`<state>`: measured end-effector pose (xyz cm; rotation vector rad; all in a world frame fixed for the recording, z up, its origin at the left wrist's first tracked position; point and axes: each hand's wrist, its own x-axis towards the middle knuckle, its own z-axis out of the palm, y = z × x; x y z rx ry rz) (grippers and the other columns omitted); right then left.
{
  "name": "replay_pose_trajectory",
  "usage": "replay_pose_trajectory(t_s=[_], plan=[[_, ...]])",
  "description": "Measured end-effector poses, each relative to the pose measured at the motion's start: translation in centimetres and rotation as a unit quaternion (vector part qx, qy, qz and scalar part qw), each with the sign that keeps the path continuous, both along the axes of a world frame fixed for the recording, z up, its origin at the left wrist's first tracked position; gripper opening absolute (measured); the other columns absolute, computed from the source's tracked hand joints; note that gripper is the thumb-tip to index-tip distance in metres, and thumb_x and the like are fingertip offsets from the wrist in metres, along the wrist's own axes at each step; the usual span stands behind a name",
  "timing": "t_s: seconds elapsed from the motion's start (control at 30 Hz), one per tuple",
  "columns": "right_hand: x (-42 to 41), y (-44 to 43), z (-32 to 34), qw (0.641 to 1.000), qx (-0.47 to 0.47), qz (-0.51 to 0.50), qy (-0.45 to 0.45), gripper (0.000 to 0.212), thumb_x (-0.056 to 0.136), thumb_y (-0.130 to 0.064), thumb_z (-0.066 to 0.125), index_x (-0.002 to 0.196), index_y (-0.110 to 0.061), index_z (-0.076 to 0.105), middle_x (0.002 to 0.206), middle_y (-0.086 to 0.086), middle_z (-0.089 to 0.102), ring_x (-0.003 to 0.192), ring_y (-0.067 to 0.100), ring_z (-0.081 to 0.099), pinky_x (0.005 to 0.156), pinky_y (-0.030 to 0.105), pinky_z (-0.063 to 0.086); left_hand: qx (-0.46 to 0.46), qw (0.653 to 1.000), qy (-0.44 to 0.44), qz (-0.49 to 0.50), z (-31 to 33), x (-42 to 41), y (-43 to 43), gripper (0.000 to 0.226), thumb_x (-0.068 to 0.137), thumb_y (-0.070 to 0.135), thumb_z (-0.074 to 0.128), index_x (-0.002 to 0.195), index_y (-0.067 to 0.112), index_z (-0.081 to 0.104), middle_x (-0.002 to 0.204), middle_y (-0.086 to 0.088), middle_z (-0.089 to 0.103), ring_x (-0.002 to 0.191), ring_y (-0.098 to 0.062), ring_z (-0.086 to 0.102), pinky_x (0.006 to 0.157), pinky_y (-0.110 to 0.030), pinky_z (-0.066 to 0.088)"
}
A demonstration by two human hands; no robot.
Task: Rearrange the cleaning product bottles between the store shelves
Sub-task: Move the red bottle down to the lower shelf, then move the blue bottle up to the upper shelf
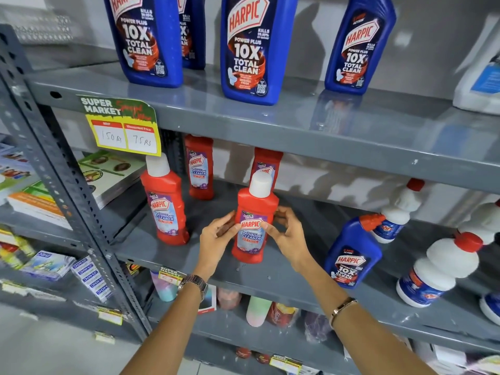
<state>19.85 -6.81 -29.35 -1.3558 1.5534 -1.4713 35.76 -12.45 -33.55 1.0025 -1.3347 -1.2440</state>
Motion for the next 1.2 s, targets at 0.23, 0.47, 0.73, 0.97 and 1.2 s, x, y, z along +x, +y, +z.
replay_pose_trajectory(t_s=[0.23, 0.47, 0.73, 0.97, 1.2], plan=[[-1.8, 4.9, -0.1, 0.991, -0.068, -0.105, 0.041, 0.037, 0.080, -0.010, 0.072, 0.113, -0.017, 0.058, 0.113, -0.008, 0.059, 0.111, 0.009, 0.054, 0.098, 0.014, 0.038, 0.050, 0.987, 0.100, 0.117, -3.4, -1.2, 4.4, 0.032, 0.081, 0.004, 0.065, 0.113, 0.004, 0.062, 0.104, -0.004, 0.067, 0.092, -0.012, 0.063, 0.079, -0.027, 0.054], [-9.3, 11.3, 0.2, 0.933, -0.147, -0.305, 0.123, 0.036, 0.075, -0.005, 0.075, 0.106, -0.019, 0.063, 0.108, 0.004, 0.062, 0.104, 0.022, 0.052, 0.091, 0.009, 0.034, 0.065, 0.996, 0.040, -0.046, -4.4, -9.2, 9.2, 0.027, 0.080, 0.002, 0.066, 0.103, 0.016, 0.065, 0.105, -0.010, 0.067, 0.091, -0.022, 0.064, 0.083, -0.032, 0.054], [-16.6, 13.7, -2.2, 0.977, -0.008, -0.214, 0.023, 0.068, 0.076, -0.010, 0.076, 0.135, -0.010, 0.043, 0.139, 0.006, 0.049, 0.124, 0.023, 0.049, 0.098, 0.034, 0.043, 0.003, 0.983, -0.040, -0.179, -0.4, -17.4, 9.2, 0.059, 0.082, 0.005, 0.064, 0.136, 0.013, 0.041, 0.133, 0.007, 0.045, 0.121, -0.010, 0.045, 0.101, -0.028, 0.039], [-17.2, 12.3, -2.6, 0.993, 0.004, -0.118, 0.001, 0.055, 0.084, 0.000, 0.066, 0.134, -0.006, 0.044, 0.138, 0.014, 0.051, 0.120, 0.021, 0.053, 0.085, 0.007, 0.047, -0.007, 0.988, -0.035, -0.148, -0.5, -18.9, 9.3, 0.050, 0.083, 0.005, 0.062, 0.131, 0.008, 0.047, 0.124, 0.000, 0.056, 0.107, -0.012, 0.058, 0.089, -0.017, 0.047], [-17.1, 12.4, -2.5, 0.993, -0.009, -0.118, 0.029, 0.047, 0.082, 0.004, 0.065, 0.127, -0.006, 0.051, 0.126, 0.014, 0.058, 0.115, 0.024, 0.057, 0.093, 0.015, 0.047, -0.021, 0.993, -0.042, -0.111, 0.3, -18.9, 10.5, 0.044, 0.085, 0.004, 0.060, 0.128, 0.004, 0.049, 0.124, -0.008, 0.058, 0.109, -0.020, 0.058, 0.096, -0.033, 0.045]])
